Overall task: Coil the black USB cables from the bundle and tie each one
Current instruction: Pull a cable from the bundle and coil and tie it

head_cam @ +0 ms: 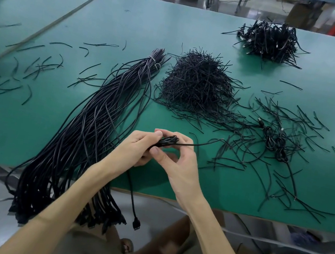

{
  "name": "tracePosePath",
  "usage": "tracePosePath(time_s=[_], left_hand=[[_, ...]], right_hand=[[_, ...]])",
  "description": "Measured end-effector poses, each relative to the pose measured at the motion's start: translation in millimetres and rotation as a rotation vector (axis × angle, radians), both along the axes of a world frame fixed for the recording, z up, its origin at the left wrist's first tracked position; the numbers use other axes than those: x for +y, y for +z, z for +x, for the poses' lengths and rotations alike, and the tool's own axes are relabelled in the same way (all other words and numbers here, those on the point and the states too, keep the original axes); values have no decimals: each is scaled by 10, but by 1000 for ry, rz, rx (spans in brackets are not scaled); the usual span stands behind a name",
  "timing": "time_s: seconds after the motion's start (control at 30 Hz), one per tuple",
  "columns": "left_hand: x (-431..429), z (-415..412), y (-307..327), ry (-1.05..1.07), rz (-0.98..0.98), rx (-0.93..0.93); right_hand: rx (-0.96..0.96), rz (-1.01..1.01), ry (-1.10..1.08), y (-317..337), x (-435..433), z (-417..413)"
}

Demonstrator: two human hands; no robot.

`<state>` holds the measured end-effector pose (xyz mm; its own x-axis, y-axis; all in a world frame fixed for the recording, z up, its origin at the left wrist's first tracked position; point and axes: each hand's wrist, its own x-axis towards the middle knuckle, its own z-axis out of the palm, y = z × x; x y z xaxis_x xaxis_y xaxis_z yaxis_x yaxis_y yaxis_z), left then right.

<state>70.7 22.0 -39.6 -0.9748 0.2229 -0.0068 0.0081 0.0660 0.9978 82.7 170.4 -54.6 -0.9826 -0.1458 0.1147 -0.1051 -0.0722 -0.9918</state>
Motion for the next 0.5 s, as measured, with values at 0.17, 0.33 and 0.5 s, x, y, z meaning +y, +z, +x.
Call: tracePosePath(time_s=[0.17,0.33,0.5], left_hand=[[4,1,-49,58,-46,14],[-19,-38,-68,166,-101,21],[-44,-43,-66,221,-135,11]], right_hand=[[-46,40,-91,-8,-21,6],[5,117,-62,11,-50,25],[116,262,-52,-2,-95,53]])
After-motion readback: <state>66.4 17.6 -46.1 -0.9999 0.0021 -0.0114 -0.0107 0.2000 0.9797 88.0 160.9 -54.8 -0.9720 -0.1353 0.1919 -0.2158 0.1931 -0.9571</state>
